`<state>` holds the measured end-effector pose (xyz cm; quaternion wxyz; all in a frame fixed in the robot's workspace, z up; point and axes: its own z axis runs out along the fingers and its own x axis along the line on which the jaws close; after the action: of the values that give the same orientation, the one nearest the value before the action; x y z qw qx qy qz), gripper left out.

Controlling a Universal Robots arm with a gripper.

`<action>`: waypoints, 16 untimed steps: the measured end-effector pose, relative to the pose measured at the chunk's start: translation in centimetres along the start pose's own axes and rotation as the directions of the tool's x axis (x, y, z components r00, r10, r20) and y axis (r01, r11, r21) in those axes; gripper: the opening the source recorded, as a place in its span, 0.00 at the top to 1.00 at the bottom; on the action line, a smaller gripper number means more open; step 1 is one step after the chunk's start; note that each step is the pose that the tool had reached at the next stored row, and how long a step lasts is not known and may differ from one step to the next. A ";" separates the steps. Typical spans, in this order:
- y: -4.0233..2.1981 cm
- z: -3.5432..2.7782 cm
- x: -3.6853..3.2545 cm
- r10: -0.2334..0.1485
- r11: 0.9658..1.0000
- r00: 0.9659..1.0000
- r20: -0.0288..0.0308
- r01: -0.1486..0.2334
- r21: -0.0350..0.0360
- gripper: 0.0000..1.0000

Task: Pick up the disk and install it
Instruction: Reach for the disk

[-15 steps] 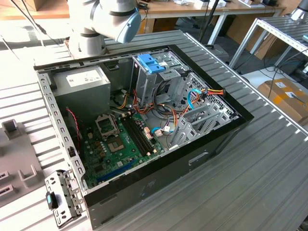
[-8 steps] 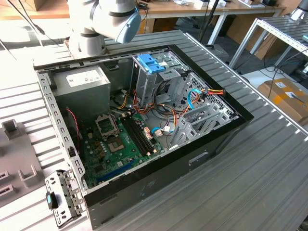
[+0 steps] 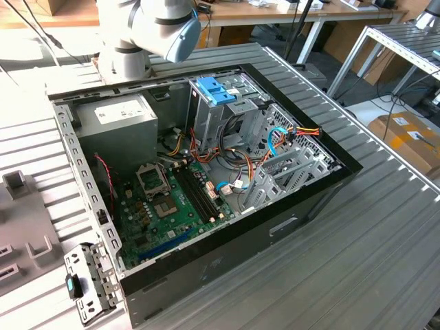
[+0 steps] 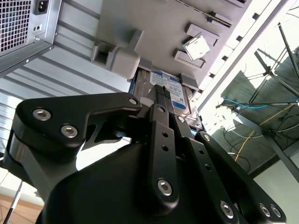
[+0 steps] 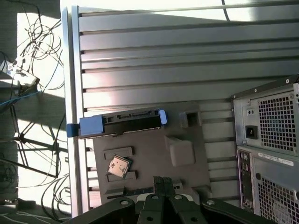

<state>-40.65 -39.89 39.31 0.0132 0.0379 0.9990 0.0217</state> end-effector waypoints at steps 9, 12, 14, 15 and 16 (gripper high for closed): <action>-0.12 -0.05 1.63 0.000 1.000 1.000 0.000 0.000 0.000 0.89; -0.18 -0.07 2.39 0.000 1.000 1.000 0.000 0.000 0.000 0.89; -0.20 -0.07 2.66 0.000 1.000 1.000 0.000 0.000 0.000 0.89; -0.22 -0.08 2.92 0.000 1.000 1.000 0.000 0.000 0.000 0.89; -0.23 -0.09 3.10 0.000 1.000 1.000 0.000 0.000 0.000 0.89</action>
<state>-43.76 -39.89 39.32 0.0131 0.0379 0.9990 0.0217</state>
